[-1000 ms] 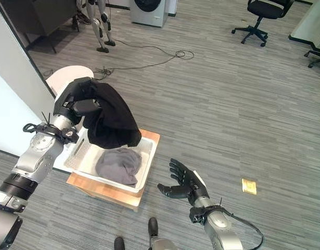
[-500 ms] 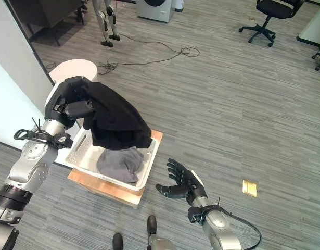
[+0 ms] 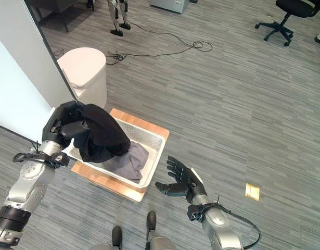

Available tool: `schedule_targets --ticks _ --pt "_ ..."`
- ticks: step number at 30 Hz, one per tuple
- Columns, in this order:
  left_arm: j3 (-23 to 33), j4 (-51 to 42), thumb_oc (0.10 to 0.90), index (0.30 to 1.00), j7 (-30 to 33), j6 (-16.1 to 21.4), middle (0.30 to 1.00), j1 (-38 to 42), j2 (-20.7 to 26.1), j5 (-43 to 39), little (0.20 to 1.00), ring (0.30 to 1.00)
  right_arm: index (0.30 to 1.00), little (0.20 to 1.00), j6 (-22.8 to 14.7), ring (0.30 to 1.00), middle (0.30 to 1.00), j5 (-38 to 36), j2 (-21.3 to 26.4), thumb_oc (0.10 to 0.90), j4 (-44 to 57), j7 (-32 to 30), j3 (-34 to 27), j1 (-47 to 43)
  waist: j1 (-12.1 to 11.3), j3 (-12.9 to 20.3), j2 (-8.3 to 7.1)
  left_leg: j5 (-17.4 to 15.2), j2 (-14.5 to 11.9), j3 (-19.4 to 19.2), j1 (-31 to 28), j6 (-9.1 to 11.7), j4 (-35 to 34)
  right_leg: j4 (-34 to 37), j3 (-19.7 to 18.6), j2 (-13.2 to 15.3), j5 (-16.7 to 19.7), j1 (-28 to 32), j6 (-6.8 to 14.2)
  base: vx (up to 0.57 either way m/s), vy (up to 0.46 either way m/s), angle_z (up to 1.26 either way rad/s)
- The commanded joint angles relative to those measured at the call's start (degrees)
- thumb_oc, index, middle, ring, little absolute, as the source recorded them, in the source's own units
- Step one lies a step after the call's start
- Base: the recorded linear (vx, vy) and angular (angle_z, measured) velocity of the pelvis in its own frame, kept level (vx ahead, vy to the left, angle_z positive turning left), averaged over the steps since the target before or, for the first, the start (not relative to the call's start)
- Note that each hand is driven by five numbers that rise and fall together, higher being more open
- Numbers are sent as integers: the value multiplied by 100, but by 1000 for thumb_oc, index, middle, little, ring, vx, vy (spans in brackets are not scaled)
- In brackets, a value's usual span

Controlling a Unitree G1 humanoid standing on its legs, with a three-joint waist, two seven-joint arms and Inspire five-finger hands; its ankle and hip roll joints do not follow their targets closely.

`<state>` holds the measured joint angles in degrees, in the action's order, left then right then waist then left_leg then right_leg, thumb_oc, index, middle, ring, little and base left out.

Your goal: Pick up bed clothes into laundry basket.

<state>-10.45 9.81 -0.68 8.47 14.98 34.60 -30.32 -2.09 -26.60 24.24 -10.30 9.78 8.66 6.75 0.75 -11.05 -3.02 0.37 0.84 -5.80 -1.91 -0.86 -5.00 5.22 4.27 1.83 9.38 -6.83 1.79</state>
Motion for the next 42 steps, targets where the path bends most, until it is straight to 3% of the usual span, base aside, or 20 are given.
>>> schedule_targets --ticks 1,6,12,17,27,28,29,35,40,42 --pt "-198 649 400 300 -167 223 300 810 -39 437 300 300 900 900 -521 900 900 -195 83 800 706 124 -111 -191 38 199 -158 -52 -78 267 334 108 0 -142 108 485 -751 462 701 -58 13 -6" --pt "-711 2851 400 300 -68 -36 300 1445 -374 1227 300 300 900 900 -560 900 900 -248 160 800 737 138 160 -255 218 176 -214 -29 -127 125 394 129 0 -137 -15 440 -705 345 703 -31 9 -19" --pt "-927 4602 400 300 54 -235 300 2108 -772 1971 300 300 900 900 -614 900 900 -367 153 800 734 87 439 -261 424 249 -269 -56 -172 -19 379 148 0 -125 -120 419 -659 268 718 3 2 -13" --pt "-1019 4884 400 300 148 -231 300 2458 -943 2143 300 300 900 900 -588 900 900 -437 131 800 800 106 596 -199 531 326 -240 -76 -197 -94 367 189 0 -94 -112 418 -658 271 727 19 -2 -9" --pt "-1632 4202 400 300 89 -179 300 2888 -859 2466 300 300 900 900 -547 900 900 -398 172 800 829 111 609 -90 628 485 -32 -122 -202 -138 233 225 0 -69 -8 456 -707 428 761 28 -4 5" --pt "-1632 4201 450 375 89 -179 375 2888 -859 2466 375 375 900 900 -547 900 900 -398 172 800 829 111 609 -90 628 485 -33 -122 -202 -138 233 225 0 -69 -8 456 -707 428 761 37 -6 -3" --pt "-1715 4042 800 900 -17 -200 900 2898 -796 2428 900 900 900 900 -534 900 900 -376 178 800 819 117 561 -62 636 510 21 -128 -198 -141 213 226 0 -71 6 471 -711 456 770 31 -5 -2" --pt "-1774 2538 800 900 -281 -68 900 2650 -218 2221 900 900 900 900 -541 900 900 -258 202 800 844 138 241 120 563 568 146 -147 -164 -124 181 223 0 -54 93 517 -708 524 789 15 -9 2" --pt "-1621 1146 800 900 -593 43 900 2271 631 1960 900 900 900 900 -520 900 900 -185 174 800 822 198 -48 232 405 588 239 -135 -135 -22 157 222 0 -54 214 539 -744 616 786 6 -23 12" --pt "-1576 1049 800 900 -618 59 900 2199 724 1923 900 900 900 900 -523 900 900 -177 168 800 801 217 -70 239 379 591 250 -131 -132 -5 154 223 0 -56 239 540 -755 630 783 0 -16 11"
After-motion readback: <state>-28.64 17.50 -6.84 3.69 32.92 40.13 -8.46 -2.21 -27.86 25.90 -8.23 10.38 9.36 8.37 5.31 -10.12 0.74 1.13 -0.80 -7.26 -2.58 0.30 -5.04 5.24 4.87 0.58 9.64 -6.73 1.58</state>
